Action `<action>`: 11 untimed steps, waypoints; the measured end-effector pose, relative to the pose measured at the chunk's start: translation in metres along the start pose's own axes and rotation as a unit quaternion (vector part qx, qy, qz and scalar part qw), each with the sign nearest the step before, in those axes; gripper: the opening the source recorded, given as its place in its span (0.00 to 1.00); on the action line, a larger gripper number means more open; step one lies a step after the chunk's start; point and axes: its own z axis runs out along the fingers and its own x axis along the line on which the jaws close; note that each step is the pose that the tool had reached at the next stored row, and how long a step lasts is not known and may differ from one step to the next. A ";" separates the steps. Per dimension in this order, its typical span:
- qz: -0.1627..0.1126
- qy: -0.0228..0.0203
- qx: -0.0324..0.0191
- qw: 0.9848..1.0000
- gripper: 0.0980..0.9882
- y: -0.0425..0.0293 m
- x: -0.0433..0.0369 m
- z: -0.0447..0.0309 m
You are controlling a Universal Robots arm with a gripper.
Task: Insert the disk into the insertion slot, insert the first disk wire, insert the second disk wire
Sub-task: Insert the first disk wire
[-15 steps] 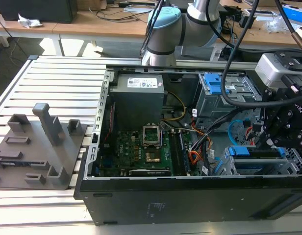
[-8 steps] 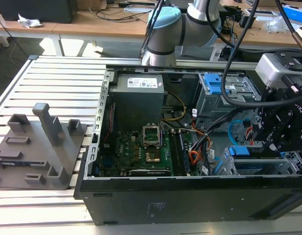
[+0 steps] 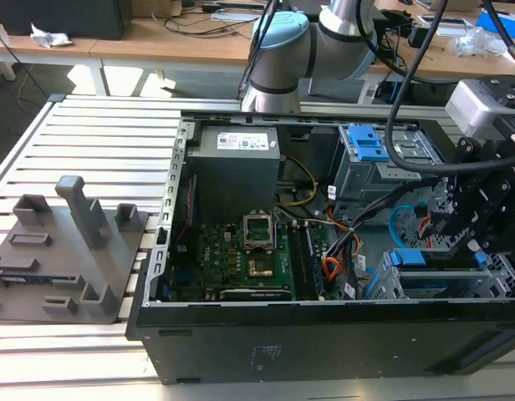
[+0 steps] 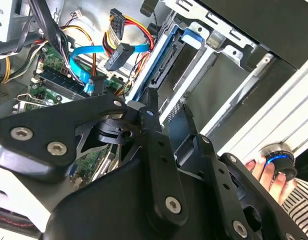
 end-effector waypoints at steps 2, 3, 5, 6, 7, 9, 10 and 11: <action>0.000 0.000 0.000 1.000 0.30 0.0003 0.0000 -0.0085; 0.000 0.000 0.000 1.000 0.30 0.0003 0.0000 -0.0088; 0.000 0.000 0.000 1.000 0.30 0.0004 -0.0001 -0.0089; 0.000 0.000 0.000 1.000 0.30 0.0004 0.0000 -0.0090; 0.000 0.000 0.000 1.000 0.30 0.0004 0.0000 -0.0090; 0.000 0.000 0.000 1.000 0.30 0.0004 0.0000 -0.0090; 0.000 0.000 0.000 1.000 0.30 0.0004 0.0000 -0.0091; 0.000 0.000 0.000 1.000 0.30 0.0004 -0.0001 -0.0091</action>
